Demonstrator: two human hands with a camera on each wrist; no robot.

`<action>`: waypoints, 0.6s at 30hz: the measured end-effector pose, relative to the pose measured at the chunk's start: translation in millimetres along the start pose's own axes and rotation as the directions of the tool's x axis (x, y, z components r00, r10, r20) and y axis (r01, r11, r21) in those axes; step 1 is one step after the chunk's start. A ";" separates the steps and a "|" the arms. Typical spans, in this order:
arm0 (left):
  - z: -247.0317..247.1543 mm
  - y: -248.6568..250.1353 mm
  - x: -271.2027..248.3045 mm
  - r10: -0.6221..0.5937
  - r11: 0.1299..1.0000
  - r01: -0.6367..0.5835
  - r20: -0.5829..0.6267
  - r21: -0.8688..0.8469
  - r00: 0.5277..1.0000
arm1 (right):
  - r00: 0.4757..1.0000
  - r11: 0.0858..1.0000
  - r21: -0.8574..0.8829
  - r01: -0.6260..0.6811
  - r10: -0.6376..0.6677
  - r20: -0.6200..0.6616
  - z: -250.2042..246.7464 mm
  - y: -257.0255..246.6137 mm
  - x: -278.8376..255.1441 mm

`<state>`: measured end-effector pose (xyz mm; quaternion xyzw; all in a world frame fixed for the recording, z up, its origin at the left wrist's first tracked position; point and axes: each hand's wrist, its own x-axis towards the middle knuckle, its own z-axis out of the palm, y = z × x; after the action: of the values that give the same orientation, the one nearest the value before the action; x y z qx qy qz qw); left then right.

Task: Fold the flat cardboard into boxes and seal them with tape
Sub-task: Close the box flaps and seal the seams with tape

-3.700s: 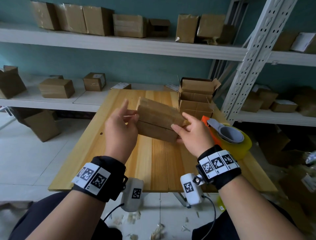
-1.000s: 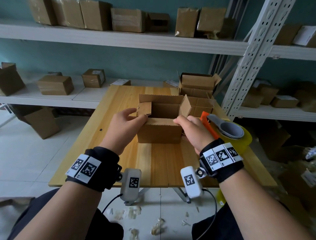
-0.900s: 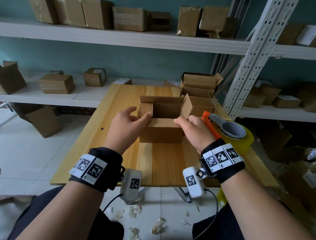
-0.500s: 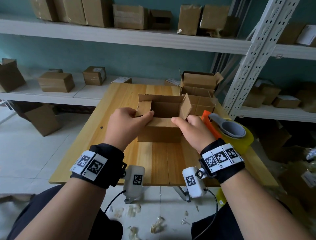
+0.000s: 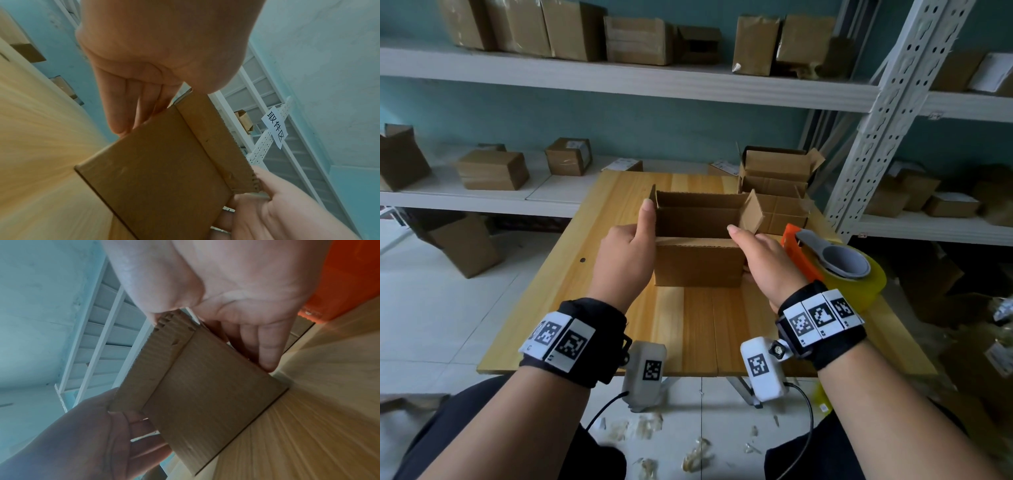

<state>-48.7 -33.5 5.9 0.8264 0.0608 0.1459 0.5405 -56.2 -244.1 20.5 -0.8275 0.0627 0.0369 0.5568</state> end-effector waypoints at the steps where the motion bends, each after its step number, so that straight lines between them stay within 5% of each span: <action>1: 1.3 2.4 -1.3 -0.009 1.000 0.009 0.009 -0.020 1.000 | 1.000 1.000 0.009 -0.010 0.010 -0.001 0.2 -0.8 -1.0; 5: 0.5 5.2 0.0 -0.159 0.917 0.215 0.186 -0.335 0.970 | 1.000 0.990 0.142 -0.024 0.024 0.000 -1.0 -5.0 -3.5; 9: -15.0 -1.7 13.5 -0.335 0.572 0.472 0.334 -0.671 0.881 | 0.999 0.879 0.477 0.002 0.016 -0.034 -8.7 -5.6 6.5; 13: -31.4 -2.9 20.9 -0.356 0.367 0.481 0.358 -0.796 0.863 | 0.995 0.676 0.736 0.021 0.055 -0.078 -22.8 -3.1 11.4; 18: -39.0 -5.8 23.8 -0.377 0.327 0.470 0.343 -0.819 0.860 | 0.994 0.507 0.861 -0.043 0.108 -0.015 -35.2 1.7 18.6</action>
<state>-37.7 9.2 19.4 0.3829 0.1648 -0.0279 0.9086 -38.3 -278.4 29.8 -0.4411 0.1271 -0.0022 0.8884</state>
